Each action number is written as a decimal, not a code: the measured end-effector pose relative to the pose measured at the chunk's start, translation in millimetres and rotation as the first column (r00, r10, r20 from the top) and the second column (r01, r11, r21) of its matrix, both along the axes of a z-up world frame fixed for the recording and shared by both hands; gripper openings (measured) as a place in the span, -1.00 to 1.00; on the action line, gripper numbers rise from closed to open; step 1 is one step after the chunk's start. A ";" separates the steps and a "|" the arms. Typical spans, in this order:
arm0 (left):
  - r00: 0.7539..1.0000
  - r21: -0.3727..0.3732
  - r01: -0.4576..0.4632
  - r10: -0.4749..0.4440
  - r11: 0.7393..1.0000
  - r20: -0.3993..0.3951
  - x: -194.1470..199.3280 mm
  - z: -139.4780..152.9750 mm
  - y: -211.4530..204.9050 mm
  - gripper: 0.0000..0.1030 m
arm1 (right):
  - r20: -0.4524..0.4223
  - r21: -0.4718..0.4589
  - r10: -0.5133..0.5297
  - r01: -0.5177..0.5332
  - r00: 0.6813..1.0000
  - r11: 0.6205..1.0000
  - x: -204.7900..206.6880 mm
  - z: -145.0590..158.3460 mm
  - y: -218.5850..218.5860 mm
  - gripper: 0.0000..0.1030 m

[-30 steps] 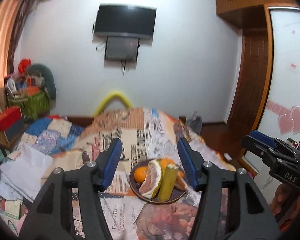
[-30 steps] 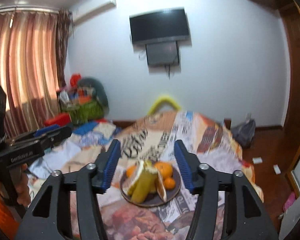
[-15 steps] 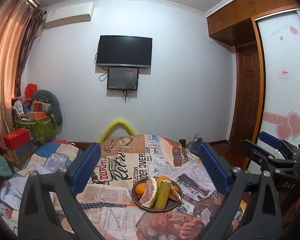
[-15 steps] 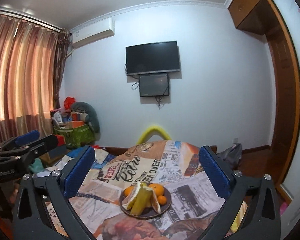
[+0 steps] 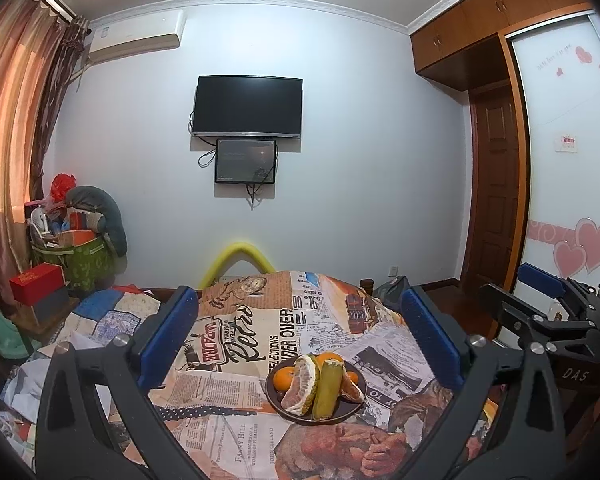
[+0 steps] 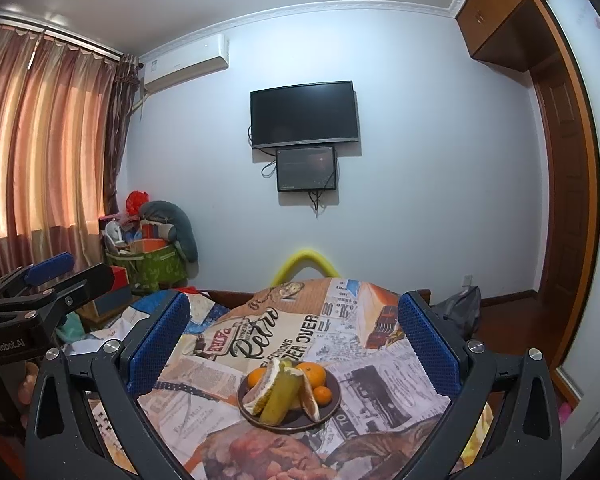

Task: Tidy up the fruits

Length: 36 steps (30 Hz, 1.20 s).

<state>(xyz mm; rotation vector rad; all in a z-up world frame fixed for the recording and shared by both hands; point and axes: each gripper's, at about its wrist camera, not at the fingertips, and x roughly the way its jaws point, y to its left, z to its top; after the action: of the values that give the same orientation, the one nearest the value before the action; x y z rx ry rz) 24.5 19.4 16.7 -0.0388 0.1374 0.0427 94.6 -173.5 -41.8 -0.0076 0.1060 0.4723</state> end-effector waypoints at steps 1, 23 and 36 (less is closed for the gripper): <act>1.000 0.001 0.002 -0.002 1.000 -0.002 0.4 -0.2 -0.3 0.99 | -0.001 0.000 0.000 0.000 1.000 1.000 0.1 0.1 0.2 1.00; 0.999 -0.001 0.021 -0.021 1.000 -0.028 5.3 -3.4 -1.9 1.00 | -0.017 0.002 -0.008 0.008 1.000 1.000 0.8 0.7 -3.7 1.00; 0.999 0.001 0.028 -0.028 1.000 -0.034 6.5 -4.1 -3.0 1.00 | -0.026 0.021 -0.008 0.009 1.000 1.000 -1.1 2.1 -6.8 1.00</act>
<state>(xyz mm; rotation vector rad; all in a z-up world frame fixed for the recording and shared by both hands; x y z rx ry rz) 31.0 16.4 12.6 -0.0344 0.1720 0.0159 93.5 -180.3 -39.7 0.0193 0.1268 0.4652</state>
